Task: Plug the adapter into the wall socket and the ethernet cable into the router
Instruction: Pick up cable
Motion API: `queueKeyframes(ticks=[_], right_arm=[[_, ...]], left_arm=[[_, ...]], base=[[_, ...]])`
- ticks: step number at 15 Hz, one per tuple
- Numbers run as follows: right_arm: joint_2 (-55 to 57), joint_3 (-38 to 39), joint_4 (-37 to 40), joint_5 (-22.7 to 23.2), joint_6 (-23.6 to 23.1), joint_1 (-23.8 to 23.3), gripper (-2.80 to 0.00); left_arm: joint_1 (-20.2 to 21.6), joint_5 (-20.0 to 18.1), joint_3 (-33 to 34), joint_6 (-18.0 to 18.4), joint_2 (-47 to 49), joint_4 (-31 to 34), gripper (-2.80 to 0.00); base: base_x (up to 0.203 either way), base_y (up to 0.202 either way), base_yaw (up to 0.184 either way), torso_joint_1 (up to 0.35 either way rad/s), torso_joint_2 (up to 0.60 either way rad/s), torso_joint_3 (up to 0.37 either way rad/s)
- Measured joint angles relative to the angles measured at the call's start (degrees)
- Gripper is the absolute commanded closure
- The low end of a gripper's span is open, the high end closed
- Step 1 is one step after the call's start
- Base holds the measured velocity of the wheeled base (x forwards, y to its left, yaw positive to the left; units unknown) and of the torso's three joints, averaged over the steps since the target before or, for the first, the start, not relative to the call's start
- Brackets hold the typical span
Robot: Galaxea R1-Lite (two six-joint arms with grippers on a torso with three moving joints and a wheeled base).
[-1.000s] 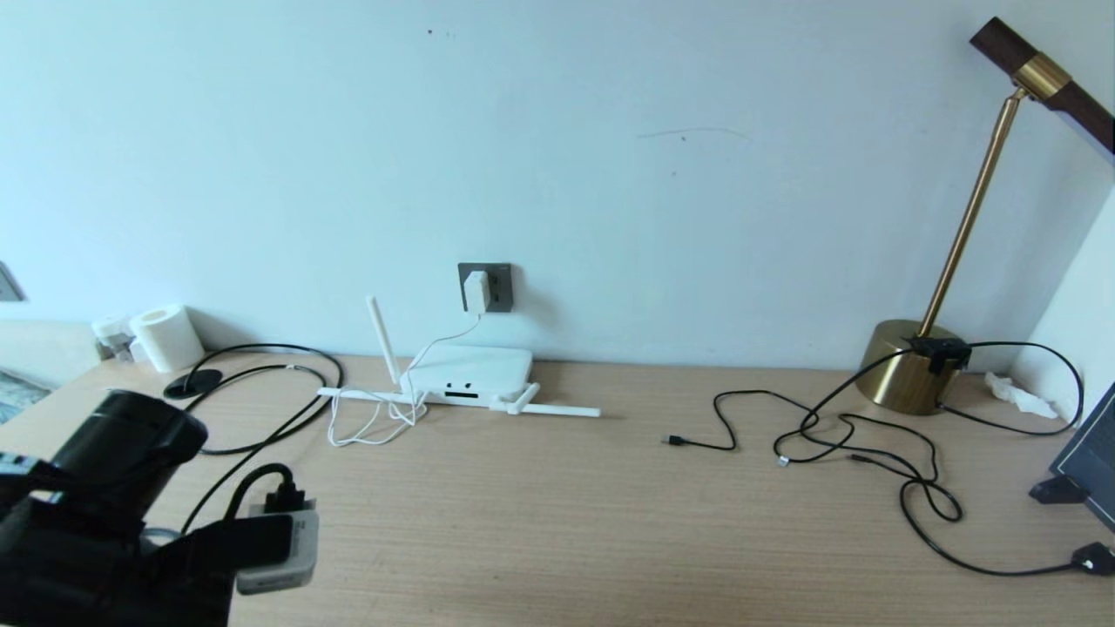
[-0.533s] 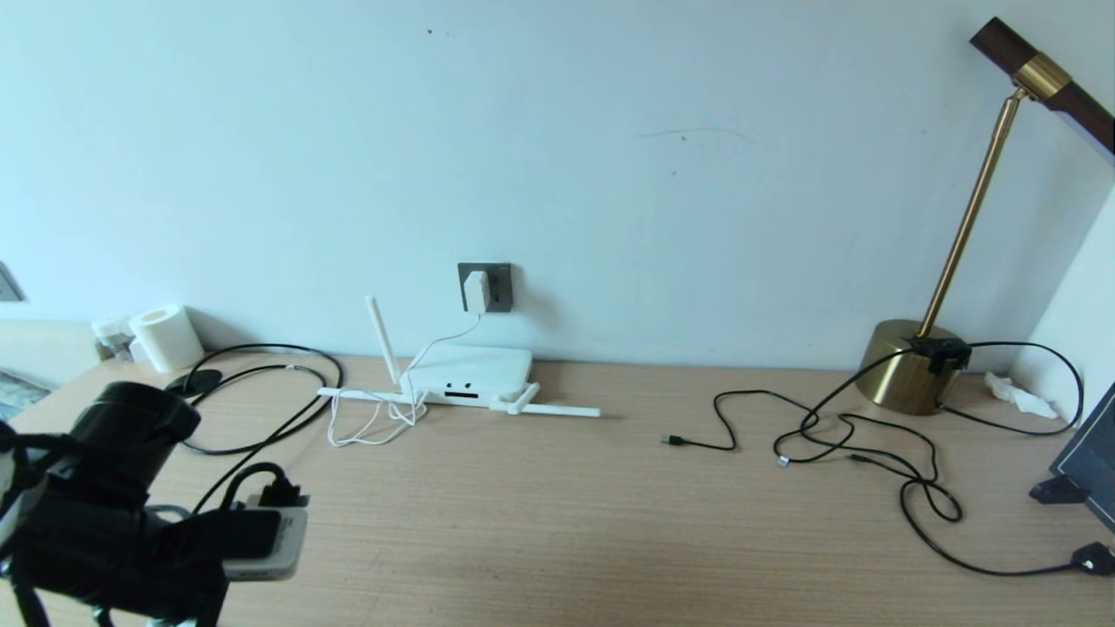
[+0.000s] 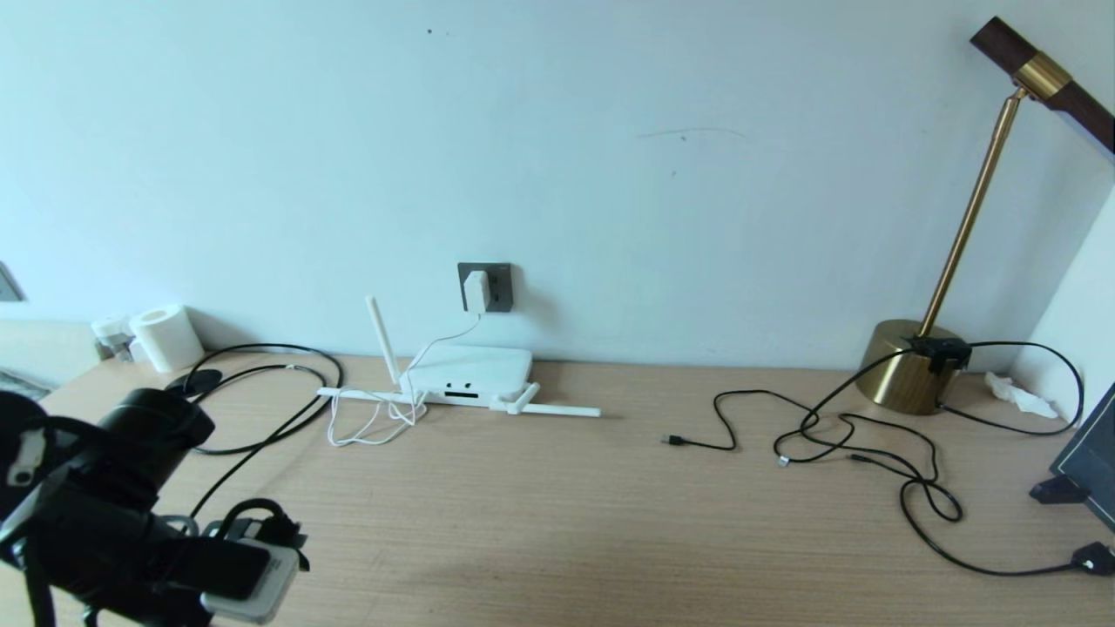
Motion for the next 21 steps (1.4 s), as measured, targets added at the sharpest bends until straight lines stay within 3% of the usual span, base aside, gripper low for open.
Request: queueKeyframes(ticks=[9, 20, 21], right_arm=[[0.0, 0.0, 0.0, 0.01, -0.02, 0.02, 0.0], [0.0, 0.0, 0.0, 0.01, -0.02, 0.0, 0.0], [0.0, 0.0, 0.0, 0.01, -0.05, 0.0, 0.0]], left_arm=[[-2.2, 0.22, -2.4, -1.82, 6.55, -0.64, -2.8], [-2.32, 0.39, -0.04, -1.85, 8.46, -0.61, -2.8], [-2.25, 0.39, 0.11, -1.85, 8.53, -0.61, 0.0]], base=[[0.0, 0.0, 0.0, 0.0, 0.0, 0.0], [0.0, 0.0, 0.0, 0.0, 0.0, 0.0], [0.0, 0.0, 0.0, 0.0, 0.0, 0.0]])
